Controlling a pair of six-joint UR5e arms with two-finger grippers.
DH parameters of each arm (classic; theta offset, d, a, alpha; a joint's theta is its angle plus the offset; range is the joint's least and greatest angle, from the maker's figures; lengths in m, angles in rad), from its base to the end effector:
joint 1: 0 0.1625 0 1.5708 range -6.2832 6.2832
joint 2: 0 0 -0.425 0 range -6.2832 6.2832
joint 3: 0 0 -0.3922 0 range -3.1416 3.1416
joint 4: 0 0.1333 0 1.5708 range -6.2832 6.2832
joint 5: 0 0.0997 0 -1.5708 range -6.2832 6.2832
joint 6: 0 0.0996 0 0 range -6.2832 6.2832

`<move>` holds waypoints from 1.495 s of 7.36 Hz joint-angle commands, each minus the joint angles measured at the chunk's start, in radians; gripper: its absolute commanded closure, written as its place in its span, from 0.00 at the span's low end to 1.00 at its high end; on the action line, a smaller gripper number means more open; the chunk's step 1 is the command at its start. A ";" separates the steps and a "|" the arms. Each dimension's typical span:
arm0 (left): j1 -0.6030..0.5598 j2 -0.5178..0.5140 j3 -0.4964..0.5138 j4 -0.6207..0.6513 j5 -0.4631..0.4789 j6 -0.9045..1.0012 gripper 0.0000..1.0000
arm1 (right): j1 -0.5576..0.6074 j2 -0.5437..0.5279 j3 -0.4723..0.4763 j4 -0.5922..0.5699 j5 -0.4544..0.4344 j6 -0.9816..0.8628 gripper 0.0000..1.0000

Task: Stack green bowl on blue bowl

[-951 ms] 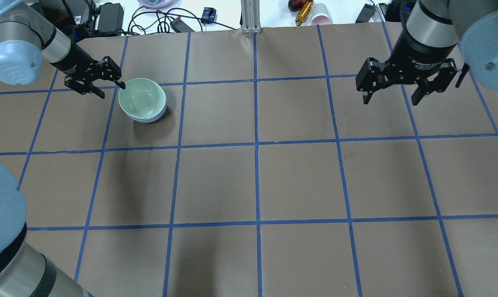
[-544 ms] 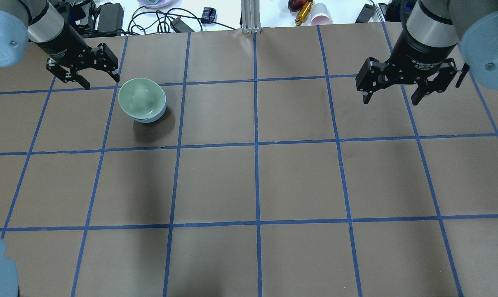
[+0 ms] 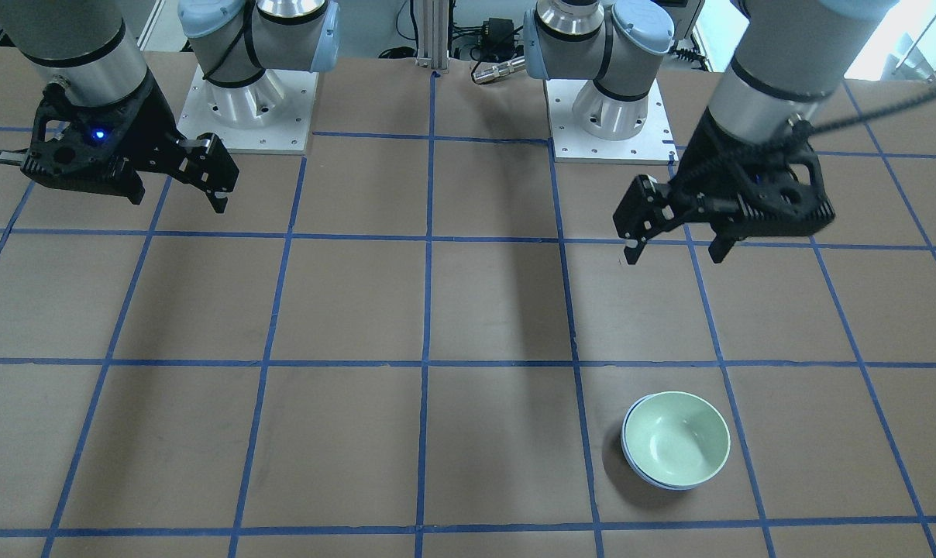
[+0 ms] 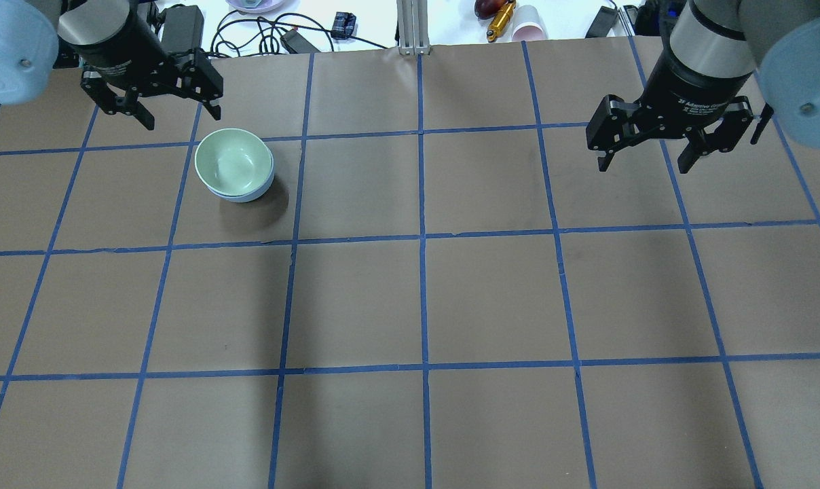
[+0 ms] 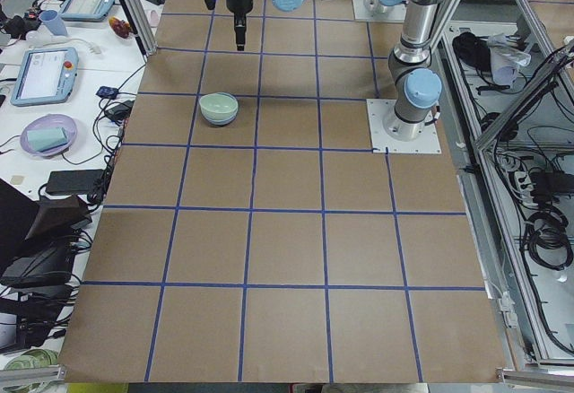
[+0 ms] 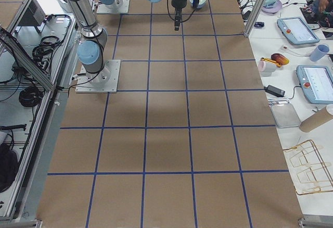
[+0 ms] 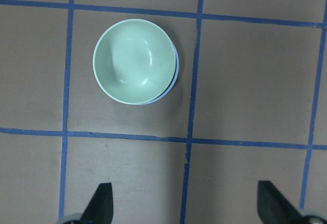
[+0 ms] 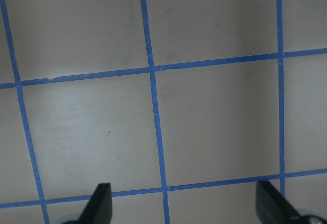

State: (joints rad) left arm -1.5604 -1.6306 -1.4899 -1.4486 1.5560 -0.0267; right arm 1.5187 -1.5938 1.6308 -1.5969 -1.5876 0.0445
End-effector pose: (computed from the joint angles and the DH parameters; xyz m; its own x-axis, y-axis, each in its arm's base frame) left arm -0.1293 -0.5318 0.5107 -0.9992 -0.0347 0.0184 -0.0370 0.9891 -0.1424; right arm 0.1064 -0.4870 0.4722 -0.9952 0.0963 0.0173 0.0964 0.9953 0.0101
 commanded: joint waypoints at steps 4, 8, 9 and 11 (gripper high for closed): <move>0.002 0.106 -0.047 -0.056 0.021 0.088 0.00 | 0.000 0.000 0.000 0.000 0.000 0.000 0.00; 0.000 0.109 -0.047 -0.059 0.022 0.077 0.00 | 0.000 0.000 0.000 0.000 0.000 0.000 0.00; 0.000 0.109 -0.046 -0.059 0.022 0.077 0.00 | 0.000 0.000 0.000 0.000 0.000 0.000 0.00; 0.000 0.112 -0.041 -0.059 0.022 0.074 0.00 | 0.000 0.000 0.000 0.000 0.000 0.000 0.00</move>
State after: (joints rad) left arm -1.5600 -1.5209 -1.5346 -1.5079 1.5783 0.0487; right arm 1.5187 -1.5938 1.6306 -1.5969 -1.5877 0.0445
